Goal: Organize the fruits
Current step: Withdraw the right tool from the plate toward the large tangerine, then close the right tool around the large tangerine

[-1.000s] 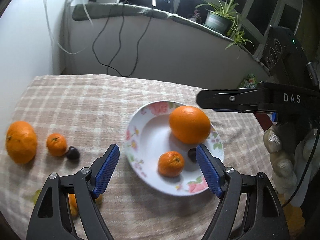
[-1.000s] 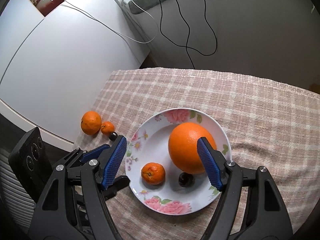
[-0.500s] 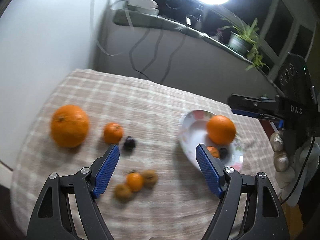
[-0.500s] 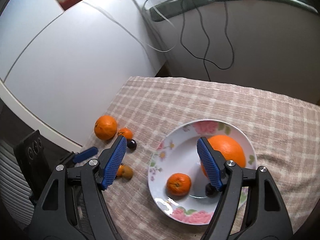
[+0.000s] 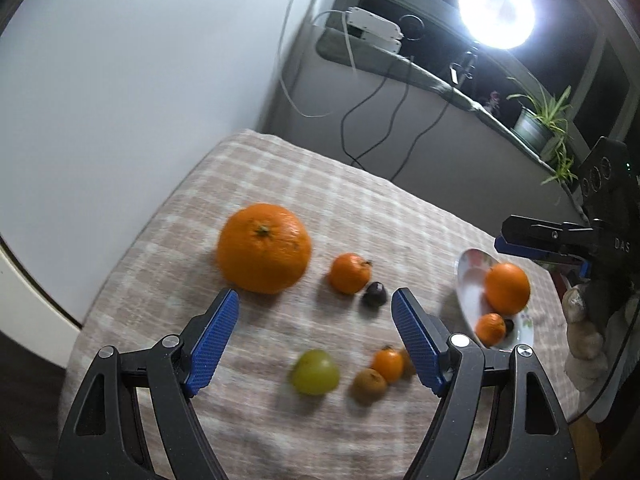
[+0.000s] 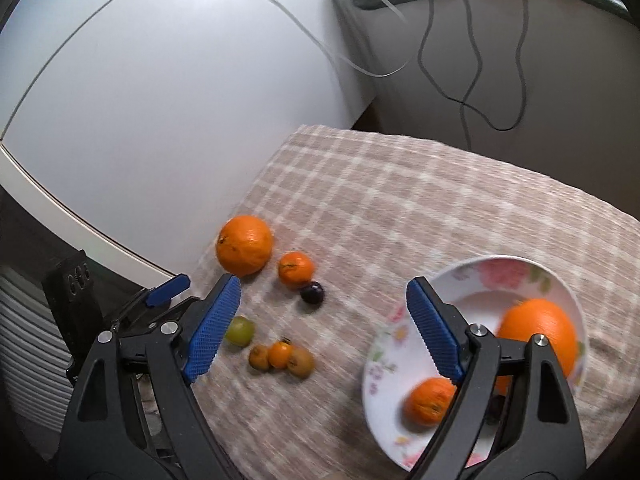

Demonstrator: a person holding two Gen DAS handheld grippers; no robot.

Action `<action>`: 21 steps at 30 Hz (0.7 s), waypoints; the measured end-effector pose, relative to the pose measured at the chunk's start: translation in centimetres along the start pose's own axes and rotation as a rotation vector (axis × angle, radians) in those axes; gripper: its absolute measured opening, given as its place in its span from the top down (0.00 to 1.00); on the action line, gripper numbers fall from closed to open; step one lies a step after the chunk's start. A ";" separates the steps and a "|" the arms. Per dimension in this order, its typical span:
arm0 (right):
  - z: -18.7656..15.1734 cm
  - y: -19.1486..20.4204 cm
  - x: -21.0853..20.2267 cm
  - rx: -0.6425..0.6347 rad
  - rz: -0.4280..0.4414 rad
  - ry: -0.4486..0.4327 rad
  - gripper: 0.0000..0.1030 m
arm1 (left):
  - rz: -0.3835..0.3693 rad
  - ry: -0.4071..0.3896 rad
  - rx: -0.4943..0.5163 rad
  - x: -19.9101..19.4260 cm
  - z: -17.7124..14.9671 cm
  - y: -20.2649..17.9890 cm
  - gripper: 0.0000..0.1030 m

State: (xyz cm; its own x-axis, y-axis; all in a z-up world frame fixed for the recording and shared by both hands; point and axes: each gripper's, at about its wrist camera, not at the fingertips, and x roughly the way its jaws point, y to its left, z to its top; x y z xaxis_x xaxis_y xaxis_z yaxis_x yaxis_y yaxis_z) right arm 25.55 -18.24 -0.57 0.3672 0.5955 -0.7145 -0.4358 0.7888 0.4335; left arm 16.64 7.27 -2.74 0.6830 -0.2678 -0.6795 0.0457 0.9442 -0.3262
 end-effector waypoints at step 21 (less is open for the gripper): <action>3.0 5.4 12.1 0.016 0.159 0.164 0.22 | -0.046 0.044 -0.084 4.0 1.1 3.4 0.23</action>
State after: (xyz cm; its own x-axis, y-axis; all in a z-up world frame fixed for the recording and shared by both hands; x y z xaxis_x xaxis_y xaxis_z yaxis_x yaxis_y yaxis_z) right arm 30.13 -6.32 -5.23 0.1562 0.6812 -0.7153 -0.4639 0.6899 0.5557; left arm 20.35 9.61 -5.83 0.6487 -0.3203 -0.6904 0.0136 0.9119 -0.4102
